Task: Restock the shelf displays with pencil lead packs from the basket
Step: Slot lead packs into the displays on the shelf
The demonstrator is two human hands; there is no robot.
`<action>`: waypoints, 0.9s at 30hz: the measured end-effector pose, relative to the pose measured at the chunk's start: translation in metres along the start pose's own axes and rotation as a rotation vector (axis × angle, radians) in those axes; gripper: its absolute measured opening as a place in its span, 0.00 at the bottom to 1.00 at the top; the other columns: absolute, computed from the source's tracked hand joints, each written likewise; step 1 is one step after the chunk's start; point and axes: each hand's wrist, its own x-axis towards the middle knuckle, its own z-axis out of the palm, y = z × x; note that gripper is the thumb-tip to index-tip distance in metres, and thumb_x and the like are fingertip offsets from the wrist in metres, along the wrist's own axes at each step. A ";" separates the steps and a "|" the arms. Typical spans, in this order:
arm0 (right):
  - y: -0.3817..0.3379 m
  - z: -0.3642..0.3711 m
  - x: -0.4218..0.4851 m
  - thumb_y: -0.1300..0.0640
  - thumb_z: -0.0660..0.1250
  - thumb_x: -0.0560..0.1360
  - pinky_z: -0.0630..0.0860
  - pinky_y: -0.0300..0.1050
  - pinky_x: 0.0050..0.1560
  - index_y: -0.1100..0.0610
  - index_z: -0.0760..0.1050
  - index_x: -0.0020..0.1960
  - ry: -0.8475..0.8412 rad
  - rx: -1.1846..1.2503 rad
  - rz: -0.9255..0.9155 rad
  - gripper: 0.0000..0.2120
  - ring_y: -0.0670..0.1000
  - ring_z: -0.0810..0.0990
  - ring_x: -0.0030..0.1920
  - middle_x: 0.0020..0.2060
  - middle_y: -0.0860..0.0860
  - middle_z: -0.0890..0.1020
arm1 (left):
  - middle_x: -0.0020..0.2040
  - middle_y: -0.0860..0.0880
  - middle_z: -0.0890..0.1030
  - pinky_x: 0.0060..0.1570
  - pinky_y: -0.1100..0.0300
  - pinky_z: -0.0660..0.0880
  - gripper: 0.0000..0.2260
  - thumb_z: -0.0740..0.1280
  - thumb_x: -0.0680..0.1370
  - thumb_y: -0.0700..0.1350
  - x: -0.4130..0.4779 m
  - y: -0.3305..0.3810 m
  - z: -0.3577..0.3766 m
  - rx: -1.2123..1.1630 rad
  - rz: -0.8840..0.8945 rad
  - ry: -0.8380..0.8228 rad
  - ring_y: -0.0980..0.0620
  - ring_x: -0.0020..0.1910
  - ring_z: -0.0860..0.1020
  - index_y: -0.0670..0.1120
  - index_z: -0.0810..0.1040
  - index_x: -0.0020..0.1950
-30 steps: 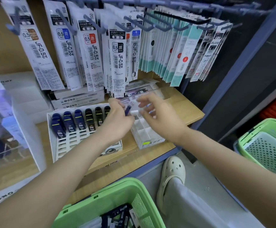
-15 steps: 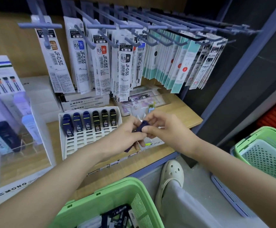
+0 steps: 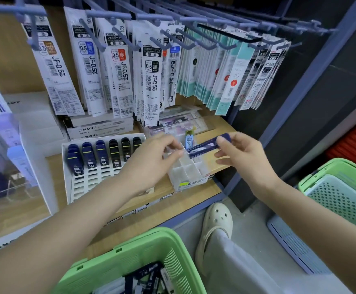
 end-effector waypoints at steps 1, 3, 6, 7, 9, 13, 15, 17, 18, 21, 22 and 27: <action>0.002 -0.003 0.005 0.58 0.62 0.79 0.79 0.36 0.40 0.55 0.75 0.46 0.068 -0.042 -0.003 0.05 0.43 0.78 0.35 0.38 0.50 0.78 | 0.50 0.54 0.74 0.52 0.63 0.68 0.05 0.65 0.78 0.49 0.008 -0.003 0.002 0.084 0.021 0.002 0.57 0.51 0.72 0.50 0.77 0.51; 0.008 -0.008 0.015 0.56 0.62 0.79 0.79 0.36 0.40 0.54 0.75 0.46 0.142 -0.129 -0.004 0.05 0.43 0.77 0.35 0.36 0.48 0.78 | 0.55 0.51 0.72 0.57 0.59 0.66 0.10 0.66 0.77 0.49 0.023 -0.014 0.007 0.229 0.039 -0.031 0.54 0.57 0.70 0.47 0.76 0.56; 0.016 -0.010 0.026 0.55 0.61 0.79 0.79 0.35 0.40 0.57 0.76 0.50 0.154 -0.203 -0.002 0.07 0.43 0.76 0.35 0.37 0.48 0.78 | 0.58 0.49 0.71 0.60 0.57 0.64 0.13 0.70 0.74 0.50 0.039 -0.024 0.013 0.391 0.037 -0.114 0.50 0.61 0.67 0.47 0.75 0.56; 0.019 -0.009 0.028 0.55 0.61 0.79 0.78 0.34 0.39 0.57 0.76 0.51 0.149 -0.220 -0.003 0.07 0.43 0.76 0.35 0.37 0.47 0.77 | 0.58 0.49 0.70 0.60 0.57 0.63 0.13 0.70 0.74 0.50 0.043 -0.026 0.016 0.430 0.034 -0.128 0.50 0.62 0.66 0.47 0.75 0.55; 0.023 -0.006 0.032 0.55 0.61 0.79 0.77 0.33 0.38 0.57 0.75 0.50 0.136 -0.253 -0.010 0.07 0.43 0.77 0.35 0.37 0.47 0.78 | 0.60 0.48 0.70 0.62 0.57 0.61 0.10 0.69 0.75 0.47 0.048 -0.029 0.019 0.489 0.043 -0.116 0.50 0.64 0.65 0.47 0.76 0.54; 0.029 0.001 0.039 0.54 0.63 0.78 0.77 0.34 0.37 0.58 0.76 0.50 0.111 -0.264 -0.006 0.08 0.43 0.77 0.34 0.37 0.48 0.78 | 0.60 0.47 0.69 0.59 0.59 0.60 0.08 0.66 0.76 0.38 0.055 -0.033 0.021 0.544 0.066 -0.048 0.48 0.62 0.65 0.44 0.76 0.55; 0.031 0.004 0.041 0.54 0.63 0.78 0.78 0.36 0.39 0.57 0.77 0.49 0.098 -0.269 -0.005 0.08 0.43 0.78 0.34 0.38 0.49 0.79 | 0.59 0.46 0.68 0.58 0.60 0.60 0.08 0.64 0.76 0.36 0.057 -0.036 0.021 0.567 0.073 -0.032 0.47 0.61 0.65 0.42 0.75 0.55; 0.033 0.005 0.042 0.53 0.63 0.78 0.78 0.38 0.40 0.56 0.77 0.49 0.084 -0.273 -0.005 0.08 0.43 0.78 0.34 0.39 0.49 0.79 | 0.59 0.44 0.68 0.56 0.57 0.63 0.06 0.64 0.76 0.34 0.060 -0.038 0.021 0.586 0.084 -0.032 0.45 0.59 0.67 0.40 0.74 0.53; 0.034 0.006 0.043 0.53 0.63 0.78 0.78 0.39 0.41 0.56 0.77 0.49 0.077 -0.276 -0.004 0.08 0.43 0.78 0.35 0.40 0.49 0.80 | 0.59 0.44 0.68 0.56 0.56 0.65 0.06 0.64 0.76 0.33 0.061 -0.039 0.020 0.594 0.092 -0.042 0.45 0.59 0.68 0.39 0.73 0.52; 0.034 0.005 0.044 0.52 0.63 0.78 0.78 0.40 0.43 0.55 0.77 0.49 0.067 -0.278 -0.006 0.07 0.43 0.78 0.35 0.40 0.48 0.80 | 0.57 0.43 0.70 0.53 0.55 0.66 0.04 0.63 0.79 0.37 0.064 -0.038 0.018 0.561 0.079 -0.102 0.44 0.57 0.71 0.40 0.71 0.54; 0.034 0.004 0.045 0.52 0.63 0.78 0.78 0.40 0.43 0.54 0.77 0.49 0.066 -0.280 -0.009 0.07 0.43 0.79 0.35 0.40 0.48 0.80 | 0.56 0.43 0.71 0.53 0.55 0.66 0.04 0.62 0.80 0.39 0.065 -0.036 0.017 0.522 0.060 -0.105 0.44 0.56 0.71 0.41 0.70 0.54; 0.036 0.005 0.048 0.52 0.64 0.78 0.79 0.45 0.45 0.55 0.77 0.50 0.070 -0.289 -0.011 0.08 0.44 0.79 0.35 0.39 0.47 0.79 | 0.51 0.43 0.72 0.51 0.50 0.70 0.04 0.61 0.80 0.40 0.068 -0.033 0.015 0.408 -0.008 -0.064 0.43 0.52 0.72 0.42 0.67 0.53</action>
